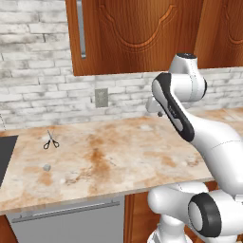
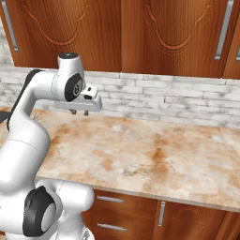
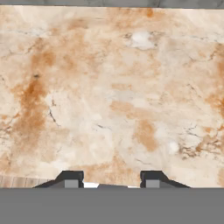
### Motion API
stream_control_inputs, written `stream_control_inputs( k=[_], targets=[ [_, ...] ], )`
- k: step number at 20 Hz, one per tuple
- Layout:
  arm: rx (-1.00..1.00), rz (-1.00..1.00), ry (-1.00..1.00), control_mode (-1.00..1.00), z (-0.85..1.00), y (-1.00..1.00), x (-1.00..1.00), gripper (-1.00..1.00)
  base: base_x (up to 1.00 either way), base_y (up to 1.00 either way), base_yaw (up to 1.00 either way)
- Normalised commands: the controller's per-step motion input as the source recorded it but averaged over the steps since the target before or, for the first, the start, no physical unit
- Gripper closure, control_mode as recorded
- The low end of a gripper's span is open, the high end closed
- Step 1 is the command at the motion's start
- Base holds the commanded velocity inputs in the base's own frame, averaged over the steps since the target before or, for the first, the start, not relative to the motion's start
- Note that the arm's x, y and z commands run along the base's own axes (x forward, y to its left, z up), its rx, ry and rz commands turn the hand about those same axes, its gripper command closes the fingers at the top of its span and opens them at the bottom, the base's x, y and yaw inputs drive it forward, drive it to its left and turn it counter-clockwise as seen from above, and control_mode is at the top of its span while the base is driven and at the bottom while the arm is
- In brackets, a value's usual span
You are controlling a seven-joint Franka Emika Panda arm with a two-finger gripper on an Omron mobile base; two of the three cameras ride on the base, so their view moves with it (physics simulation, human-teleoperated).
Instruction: Open the cabinet. Pick the bar soap and place it next to the sink. Then close the cabinet.
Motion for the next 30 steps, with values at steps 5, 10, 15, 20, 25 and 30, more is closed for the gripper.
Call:
stream_control_inputs(
  k=[5, 10, 15, 20, 25, 30],
  targets=[
    [0.00, 0.00, -0.02, -1.00, 0.00, 0.12, -0.01, -1.00, 0.00, 0.00, 0.00],
    [0.00, -0.01, -0.16, -1.00, 0.00, 0.18, -0.04, -1.00, 0.00, 0.00, 0.00],
    [0.00, -0.01, -0.11, -1.00, 0.00, 0.21, -0.01, -1.00, 0.00, 0.00, 0.00],
    [-0.03, -0.02, 0.00, -1.00, -0.01, 0.23, 0.00, -1.00, 0.00, 0.00, 0.00],
    [-0.02, -0.02, 0.00, -1.00, 0.00, 0.15, 0.00, -1.00, 0.00, 0.00, 0.00],
    [0.00, -0.01, -0.02, -1.00, 0.00, 0.08, -0.06, -1.00, 0.00, 0.00, 0.00]
  ],
)
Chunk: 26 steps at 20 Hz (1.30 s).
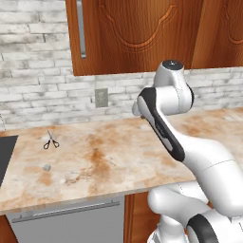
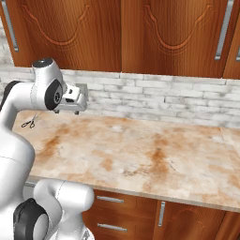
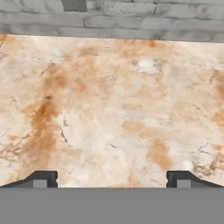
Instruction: Open the cabinet. Pick the bar soap and place it next to the sink. Then close the cabinet.
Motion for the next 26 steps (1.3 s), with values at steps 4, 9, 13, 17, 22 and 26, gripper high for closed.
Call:
stream_control_inputs(
  k=[4, 9, 13, 17, 22, 26],
  targets=[
    [0.00, 0.00, -0.05, -1.00, 0.31, 0.42, -0.15, -1.00, 0.00, 0.00, 0.00],
    [0.00, 0.00, -0.18, -1.00, 0.50, 0.42, -0.46, -1.00, 0.00, 0.00, 0.00],
    [0.00, 0.00, -0.26, -1.00, 0.48, 0.24, -0.32, -1.00, 0.00, 0.00, 0.00],
    [0.00, 0.00, -0.33, -1.00, 0.31, 0.11, -0.14, -1.00, 0.00, 0.00, 0.00],
    [0.00, 0.00, -0.37, -1.00, 0.34, 0.23, -0.06, -1.00, 0.00, 0.00, 0.00],
    [0.00, 0.00, -0.15, -1.00, 0.91, 0.14, -0.25, -1.00, 0.00, 0.00, 0.00]
  ],
)
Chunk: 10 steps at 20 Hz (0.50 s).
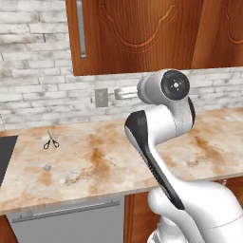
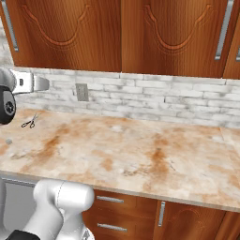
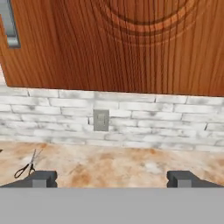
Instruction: Open the cabinet. Pick the bar soap and place it next to the sink. Then close the cabinet.
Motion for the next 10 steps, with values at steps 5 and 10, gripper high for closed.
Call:
stream_control_inputs(
  k=[5, 10],
  targets=[
    [0.00, 0.01, -0.01, -1.00, 0.60, 0.35, -0.29, -1.00, 0.00, 0.00, 0.00],
    [0.00, 0.11, 0.05, -1.00, 0.00, 0.52, -0.13, -1.00, 0.00, 0.00, 0.00]
  ],
)
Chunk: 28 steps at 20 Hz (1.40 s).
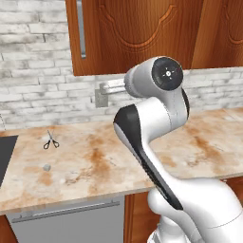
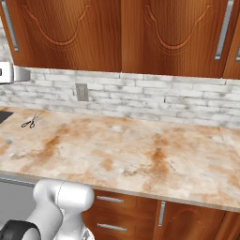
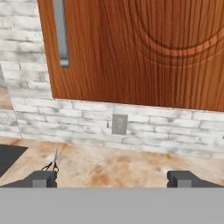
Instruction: Open the cabinet. Pick the bar soap and place it next to the sink. Then close the cabinet.
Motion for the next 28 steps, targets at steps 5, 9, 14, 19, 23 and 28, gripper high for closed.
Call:
stream_control_inputs(
  k=[5, 9, 14, 19, 23, 28],
  targets=[
    [0.01, 0.16, 0.00, -1.00, 0.19, 0.23, -0.07, -1.00, 0.00, 0.00, 0.00],
    [0.01, 0.03, 0.00, -1.00, 0.00, 0.16, 0.04, -1.00, 0.00, 0.00, 0.00],
    [0.00, 0.00, 0.04, -1.00, 0.04, 0.28, 0.46, -1.00, 0.00, 0.00, 0.00],
    [0.00, 0.00, 0.05, -1.00, 0.25, 0.19, 0.36, -1.00, 0.00, 0.00, 0.00],
    [0.00, 0.00, 0.00, -1.00, 0.13, 0.06, 0.49, -1.00, 0.00, 0.00, 0.00],
    [0.00, 0.00, 0.01, -1.00, 0.00, 0.11, 0.69, -1.00, 0.00, 0.00, 0.00]
  ],
)
